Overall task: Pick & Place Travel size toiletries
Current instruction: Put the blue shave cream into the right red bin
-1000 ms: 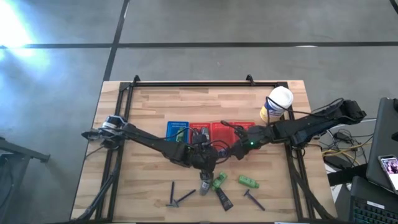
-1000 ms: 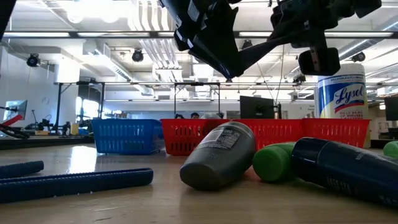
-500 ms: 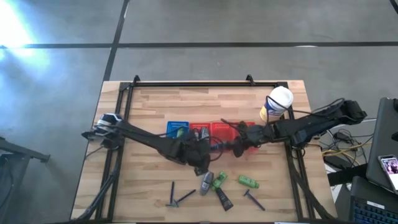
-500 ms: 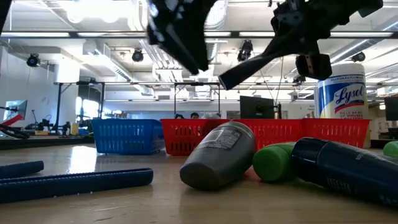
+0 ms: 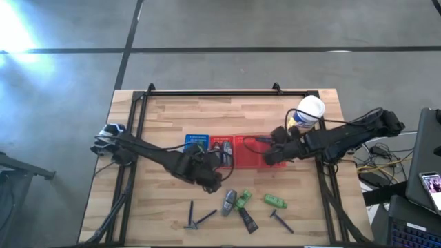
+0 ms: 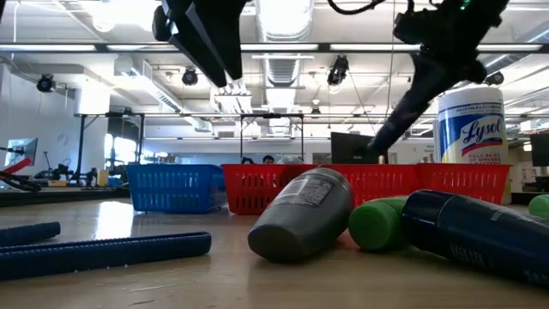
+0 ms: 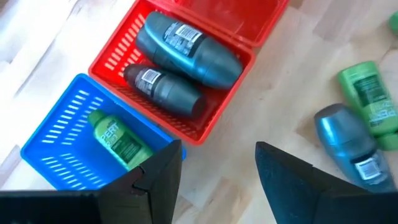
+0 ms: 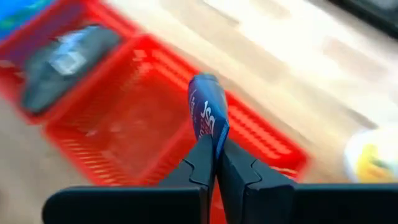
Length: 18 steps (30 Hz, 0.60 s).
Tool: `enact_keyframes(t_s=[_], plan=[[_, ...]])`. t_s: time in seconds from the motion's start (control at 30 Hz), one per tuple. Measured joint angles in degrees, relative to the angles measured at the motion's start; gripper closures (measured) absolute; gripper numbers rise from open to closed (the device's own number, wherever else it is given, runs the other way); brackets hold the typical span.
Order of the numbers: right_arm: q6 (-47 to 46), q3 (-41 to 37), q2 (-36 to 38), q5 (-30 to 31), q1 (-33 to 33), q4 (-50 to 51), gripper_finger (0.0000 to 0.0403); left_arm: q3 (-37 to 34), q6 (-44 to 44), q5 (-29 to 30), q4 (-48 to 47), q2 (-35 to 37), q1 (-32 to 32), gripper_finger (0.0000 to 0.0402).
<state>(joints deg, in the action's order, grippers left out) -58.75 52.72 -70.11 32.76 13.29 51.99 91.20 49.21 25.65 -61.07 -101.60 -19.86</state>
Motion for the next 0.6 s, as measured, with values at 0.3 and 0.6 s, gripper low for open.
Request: enact_keyframes(t_s=[0.3,0.6], plan=[[-11.88,-0.58,-0.23,-4.96,4.17,10.96,0.0392,-4.19,-0.07,-0.02,0.25,0.07,0.13,0.0192],[-23.58,-5.06,-3.61,4.7,5.96,10.01,0.039,-6.23,-1.25,-0.85,2.42,0.5,0.15,0.0193]])
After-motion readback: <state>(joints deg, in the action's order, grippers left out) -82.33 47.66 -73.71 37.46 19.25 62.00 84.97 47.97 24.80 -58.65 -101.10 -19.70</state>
